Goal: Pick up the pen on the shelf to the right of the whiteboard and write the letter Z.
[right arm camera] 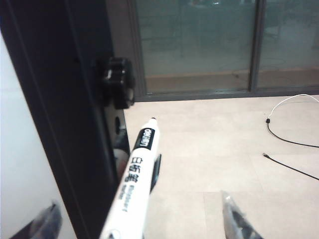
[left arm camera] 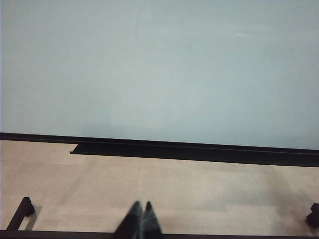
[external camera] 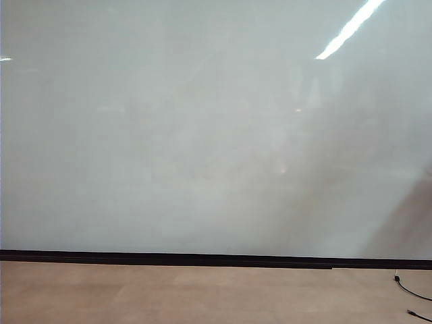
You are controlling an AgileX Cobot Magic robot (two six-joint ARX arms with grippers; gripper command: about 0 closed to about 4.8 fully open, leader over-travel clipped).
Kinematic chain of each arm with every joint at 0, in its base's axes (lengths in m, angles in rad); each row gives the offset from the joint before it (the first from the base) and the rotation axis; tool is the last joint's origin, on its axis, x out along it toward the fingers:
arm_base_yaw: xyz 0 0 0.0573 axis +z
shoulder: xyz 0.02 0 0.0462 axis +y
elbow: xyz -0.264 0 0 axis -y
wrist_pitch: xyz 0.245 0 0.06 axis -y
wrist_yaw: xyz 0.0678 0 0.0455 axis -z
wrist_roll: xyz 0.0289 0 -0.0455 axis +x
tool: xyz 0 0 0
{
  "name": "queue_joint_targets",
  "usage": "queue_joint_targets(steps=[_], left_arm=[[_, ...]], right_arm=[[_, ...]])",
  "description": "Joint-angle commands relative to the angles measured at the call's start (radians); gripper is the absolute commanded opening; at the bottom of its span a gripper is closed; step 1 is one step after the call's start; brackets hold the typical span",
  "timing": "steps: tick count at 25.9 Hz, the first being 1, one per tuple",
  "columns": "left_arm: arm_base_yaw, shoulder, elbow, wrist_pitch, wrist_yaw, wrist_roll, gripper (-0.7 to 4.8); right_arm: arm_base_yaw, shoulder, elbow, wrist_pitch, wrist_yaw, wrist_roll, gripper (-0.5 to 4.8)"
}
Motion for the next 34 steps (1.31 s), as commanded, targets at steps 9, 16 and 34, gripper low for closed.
queue_joint_targets(steps=[9, 16, 34], left_arm=[[0.000, 0.000, 0.002, 0.005, 0.000, 0.005, -0.04], [0.000, 0.000, 0.002, 0.006, 0.000, 0.005, -0.04], [0.000, 0.000, 0.002, 0.006, 0.000, 0.005, -0.04]], right_arm=[[0.008, -0.004, 0.021, 0.022, -0.049, 0.004, 3.86], [0.007, -0.005, 0.024, 0.022, -0.050, 0.010, 3.58], [0.006, -0.004, 0.024, 0.022, -0.002, 0.009, 2.91]])
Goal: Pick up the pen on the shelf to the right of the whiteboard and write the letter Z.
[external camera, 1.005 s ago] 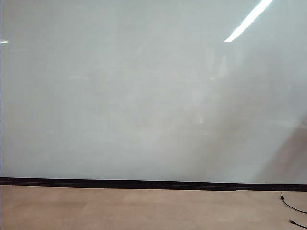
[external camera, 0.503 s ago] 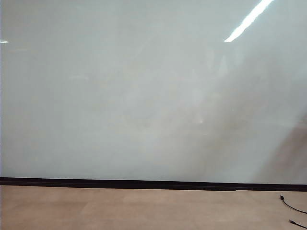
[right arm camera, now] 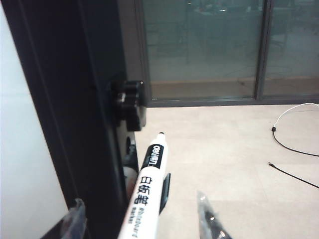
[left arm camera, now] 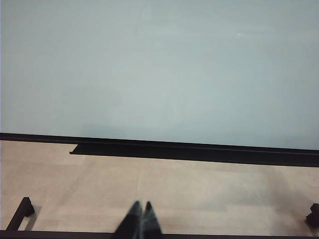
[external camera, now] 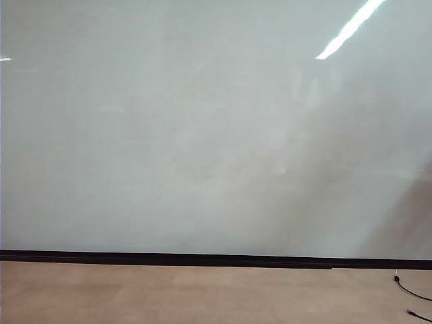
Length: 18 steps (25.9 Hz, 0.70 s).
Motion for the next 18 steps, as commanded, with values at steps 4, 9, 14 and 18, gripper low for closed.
queue_joint_targets(steps=[4, 9, 14, 18], left_arm=[[0.000, 0.000, 0.002, 0.005, 0.000, 0.005, -0.05], [0.000, 0.000, 0.002, 0.005, 0.000, 0.005, -0.05], [0.000, 0.000, 0.002, 0.005, 0.000, 0.005, -0.04], [0.000, 0.000, 0.002, 0.005, 0.000, 0.005, -0.05]], right_arm=[[-0.001, -0.004, 0.003, 0.015, 0.012, 0.003, 2.91], [0.000, -0.004, 0.003, 0.010, 0.008, 0.003, 2.91], [0.000, -0.004, 0.003, 0.010, 0.008, 0.003, 2.91], [0.001, -0.004, 0.003, -0.013, 0.008, 0.003, 2.91]])
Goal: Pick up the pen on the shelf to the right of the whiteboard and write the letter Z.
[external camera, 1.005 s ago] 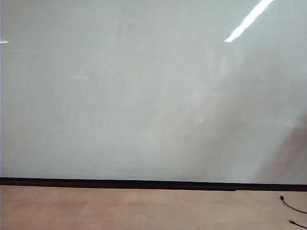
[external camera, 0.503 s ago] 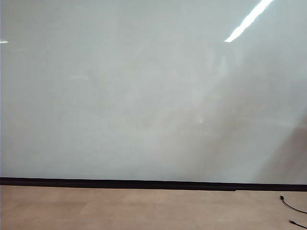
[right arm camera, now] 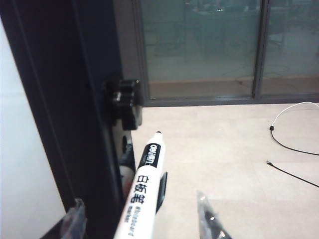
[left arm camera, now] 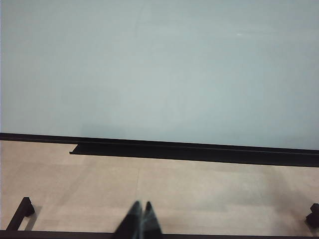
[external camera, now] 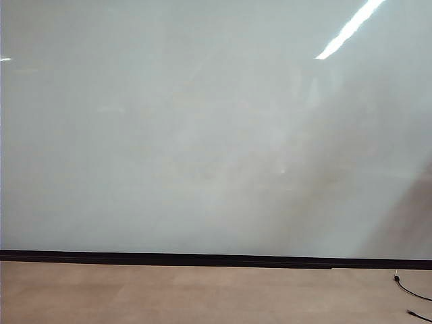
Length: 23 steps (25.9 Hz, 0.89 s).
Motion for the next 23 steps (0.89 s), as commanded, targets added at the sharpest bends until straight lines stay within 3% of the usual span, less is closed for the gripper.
queue_joint_targets(steps=[1, 15, 16, 17, 18, 19, 23], left_arm=[[0.000, 0.000, 0.002, 0.005, 0.000, 0.004, -0.04], [0.000, 0.000, 0.002, 0.005, 0.000, 0.004, -0.04], [0.000, 0.000, 0.002, 0.005, 0.000, 0.004, -0.05], [0.000, 0.000, 0.002, 0.005, 0.000, 0.004, -0.04], [0.000, 0.000, 0.002, 0.005, 0.000, 0.004, -0.04], [0.000, 0.000, 0.002, 0.005, 0.000, 0.004, -0.04], [0.000, 0.000, 0.002, 0.005, 0.000, 0.004, -0.05]], right_arm=[[0.001, -0.004, 0.002, -0.008, 0.000, 0.003, 2.91], [0.001, -0.004, 0.002, 0.013, -0.011, 0.003, 2.67], [0.001, -0.004, 0.002, 0.014, -0.011, 0.003, 2.49], [0.000, -0.004, 0.002, 0.016, -0.017, 0.004, 1.78], [0.000, -0.004, 0.002, 0.017, -0.022, 0.005, 0.59], [0.001, -0.004, 0.002, 0.018, -0.026, 0.006, -0.06], [0.002, -0.004, 0.002, 0.018, -0.037, 0.006, -0.07]])
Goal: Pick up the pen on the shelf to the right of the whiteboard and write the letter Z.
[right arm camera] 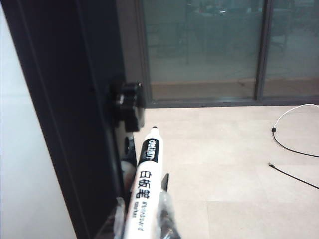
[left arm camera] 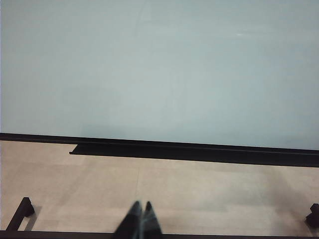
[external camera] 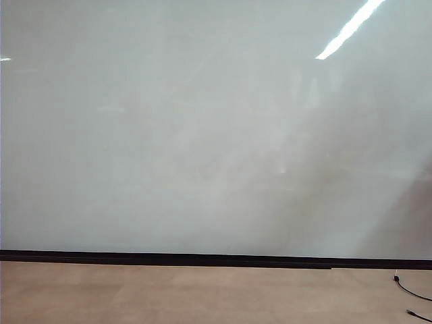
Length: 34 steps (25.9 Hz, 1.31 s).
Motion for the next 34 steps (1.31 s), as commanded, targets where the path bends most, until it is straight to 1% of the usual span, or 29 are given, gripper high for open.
queue_joint_targets(steps=[1, 4, 7, 13, 16, 19, 22, 23, 24, 27, 29, 31, 32, 34], left_arm=[[0.000, 0.001, 0.002, 0.005, 0.000, 0.005, -0.04], [0.000, 0.001, 0.002, 0.005, 0.000, 0.005, -0.05], [0.000, 0.001, 0.002, 0.005, 0.000, 0.005, -0.04], [0.000, 0.001, 0.002, 0.005, 0.000, 0.005, -0.05], [0.000, 0.001, 0.002, 0.005, 0.000, 0.005, -0.04], [0.000, 0.001, 0.002, 0.005, 0.000, 0.005, -0.05], [0.000, 0.001, 0.002, 0.005, 0.000, 0.005, -0.05], [0.000, 0.001, 0.002, 0.005, 0.000, 0.005, -0.05], [0.000, 0.001, 0.002, 0.005, 0.000, 0.005, -0.04], [0.000, 0.001, 0.002, 0.005, 0.000, 0.005, -0.04], [0.000, 0.001, 0.002, 0.005, 0.000, 0.005, -0.04], [0.000, 0.001, 0.002, 0.005, 0.001, 0.005, -0.04], [0.000, 0.001, 0.002, 0.005, 0.000, 0.005, -0.04], [0.000, 0.001, 0.002, 0.005, 0.001, 0.005, -0.05]], right_arm=[[0.001, -0.004, 0.002, 0.013, -0.020, 0.006, -0.07], [0.000, -0.006, 0.002, 0.014, -0.018, 0.006, -0.07], [-0.002, -0.024, 0.002, 0.015, 0.055, 0.005, -0.07], [-0.002, -0.039, 0.002, 0.015, 0.165, 0.017, -0.07], [0.000, -0.042, -0.002, 0.015, 0.241, 0.022, -0.07], [0.002, -0.079, -0.027, 0.015, 0.305, 0.023, -0.07], [0.013, -0.148, -0.084, 0.014, 0.391, 0.024, -0.07], [0.026, -0.185, -0.116, 0.009, 0.452, 0.026, -0.07], [0.044, -0.246, -0.167, -0.023, 0.539, 0.049, -0.07], [0.092, -0.379, -0.257, -0.095, 0.624, 0.050, -0.07], [0.141, -0.481, -0.316, -0.157, 0.686, 0.049, -0.07], [0.222, -0.608, -0.370, -0.256, 0.784, 0.037, -0.07], [0.284, -0.697, -0.393, -0.335, 0.818, 0.028, -0.07], [0.351, -0.774, -0.404, -0.406, 0.835, 0.026, -0.07]])
